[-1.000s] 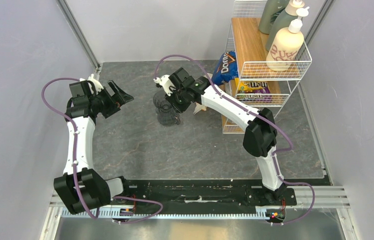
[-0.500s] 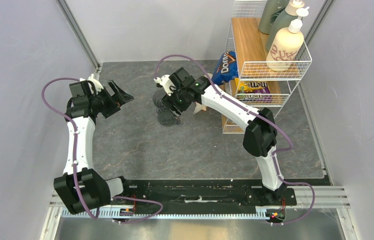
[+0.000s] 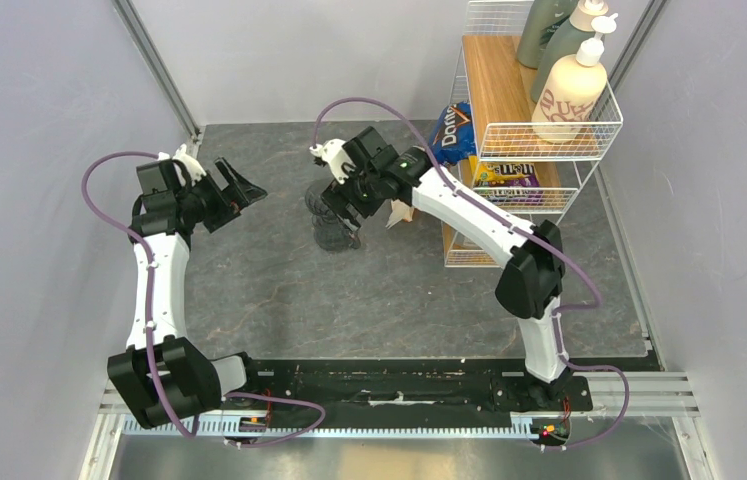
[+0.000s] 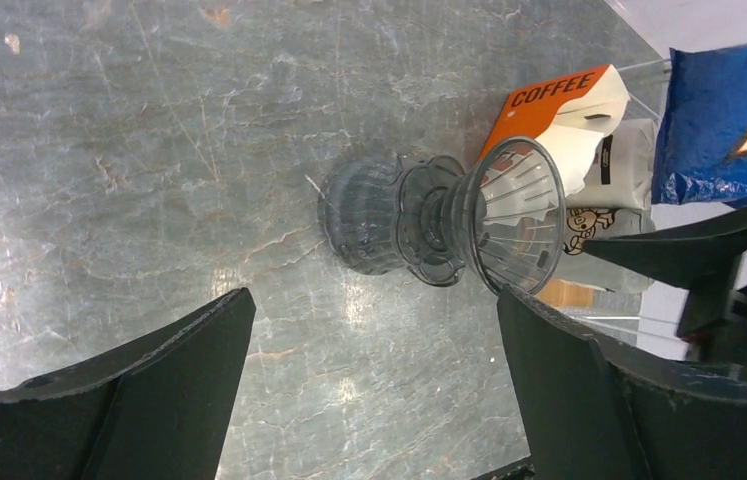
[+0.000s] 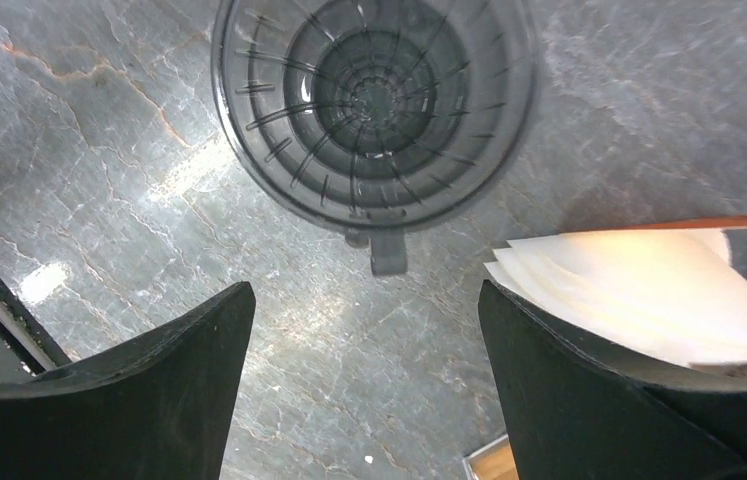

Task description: Place the coffee filter in the dripper

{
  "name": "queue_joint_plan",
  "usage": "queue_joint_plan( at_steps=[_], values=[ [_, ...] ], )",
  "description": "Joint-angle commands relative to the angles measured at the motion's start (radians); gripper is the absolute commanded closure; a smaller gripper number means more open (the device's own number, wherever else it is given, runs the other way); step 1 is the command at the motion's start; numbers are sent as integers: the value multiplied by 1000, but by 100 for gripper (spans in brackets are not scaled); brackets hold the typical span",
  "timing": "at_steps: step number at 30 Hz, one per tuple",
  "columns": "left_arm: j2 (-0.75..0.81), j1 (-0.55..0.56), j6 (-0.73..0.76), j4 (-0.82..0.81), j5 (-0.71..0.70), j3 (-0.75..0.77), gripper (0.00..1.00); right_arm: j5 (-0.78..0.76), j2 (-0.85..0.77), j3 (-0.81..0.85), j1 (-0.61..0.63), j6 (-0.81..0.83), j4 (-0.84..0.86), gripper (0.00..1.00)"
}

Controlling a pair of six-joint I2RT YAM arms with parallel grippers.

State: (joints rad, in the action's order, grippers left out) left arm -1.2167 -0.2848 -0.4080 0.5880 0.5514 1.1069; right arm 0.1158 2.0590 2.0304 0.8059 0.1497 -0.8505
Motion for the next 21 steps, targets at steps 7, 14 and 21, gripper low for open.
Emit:
queue_joint_plan(
  at_steps=[7,14,21],
  values=[
    [-43,71,215,-174,148,143,15,33,-320,-44,4,55,-37,11],
    [-167,267,330,-163,94,260,26,103,-456,44,61,191,-128,11],
    [-291,468,329,-253,37,307,39,34,-481,243,97,183,-157,10]
  ],
)
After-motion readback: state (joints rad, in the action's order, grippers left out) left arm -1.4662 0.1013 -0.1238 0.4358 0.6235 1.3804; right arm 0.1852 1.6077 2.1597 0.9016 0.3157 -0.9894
